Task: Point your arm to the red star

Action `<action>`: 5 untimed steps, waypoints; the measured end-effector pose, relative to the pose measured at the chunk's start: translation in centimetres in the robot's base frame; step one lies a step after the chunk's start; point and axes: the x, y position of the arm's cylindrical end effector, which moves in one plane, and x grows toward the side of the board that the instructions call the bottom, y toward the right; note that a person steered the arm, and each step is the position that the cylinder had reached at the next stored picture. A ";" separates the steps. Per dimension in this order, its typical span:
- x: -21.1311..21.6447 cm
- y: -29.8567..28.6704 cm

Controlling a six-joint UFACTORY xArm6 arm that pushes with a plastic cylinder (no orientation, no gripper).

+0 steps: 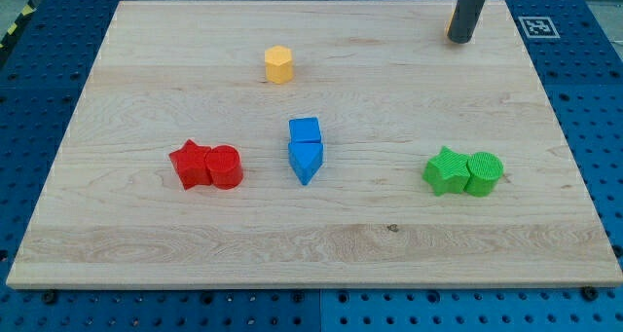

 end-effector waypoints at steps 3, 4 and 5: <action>0.1 -1.4; 1.6 -9.1; 1.6 -16.6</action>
